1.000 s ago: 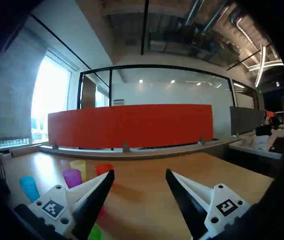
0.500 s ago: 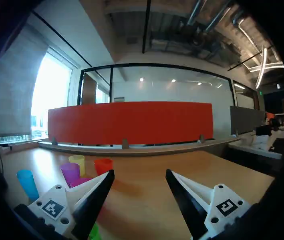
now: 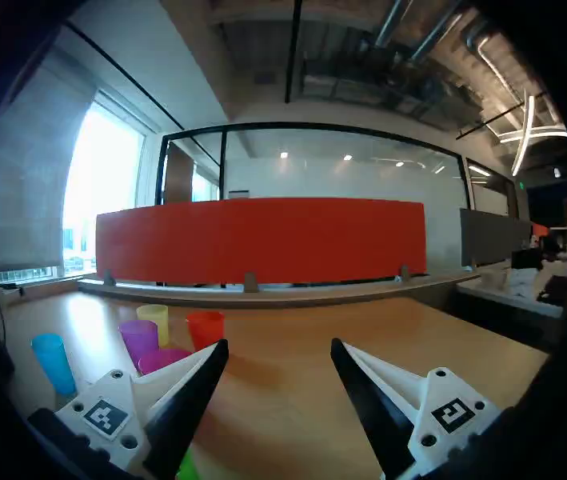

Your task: Pour water

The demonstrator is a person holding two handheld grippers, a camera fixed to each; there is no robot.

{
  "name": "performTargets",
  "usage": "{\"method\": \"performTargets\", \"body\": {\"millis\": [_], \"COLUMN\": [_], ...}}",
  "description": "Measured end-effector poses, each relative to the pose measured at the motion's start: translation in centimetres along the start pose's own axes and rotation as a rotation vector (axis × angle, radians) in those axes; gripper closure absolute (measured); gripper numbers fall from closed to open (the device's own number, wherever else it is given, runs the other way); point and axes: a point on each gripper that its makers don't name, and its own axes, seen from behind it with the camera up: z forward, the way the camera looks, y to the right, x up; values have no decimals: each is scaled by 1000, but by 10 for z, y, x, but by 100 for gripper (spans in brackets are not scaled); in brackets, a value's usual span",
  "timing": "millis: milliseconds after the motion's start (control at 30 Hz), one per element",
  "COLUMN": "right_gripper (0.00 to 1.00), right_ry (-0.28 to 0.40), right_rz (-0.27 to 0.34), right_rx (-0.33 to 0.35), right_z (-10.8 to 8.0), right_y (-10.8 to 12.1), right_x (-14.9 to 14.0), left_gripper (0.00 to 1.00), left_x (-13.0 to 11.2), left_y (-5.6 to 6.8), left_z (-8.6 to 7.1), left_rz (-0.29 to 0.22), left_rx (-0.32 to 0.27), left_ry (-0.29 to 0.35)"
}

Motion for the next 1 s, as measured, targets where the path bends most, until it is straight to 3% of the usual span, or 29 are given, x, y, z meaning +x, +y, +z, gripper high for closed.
{"method": "performTargets", "body": {"millis": [1000], "right_gripper": [0], "right_ry": [-3], "right_rz": [-15], "right_rx": [3], "right_z": [1], "right_y": [-4], "right_x": [-5], "left_gripper": [9], "left_x": [1], "left_y": [0], "left_z": [0], "left_rz": [0], "left_rx": [0], "left_ry": [0]}}
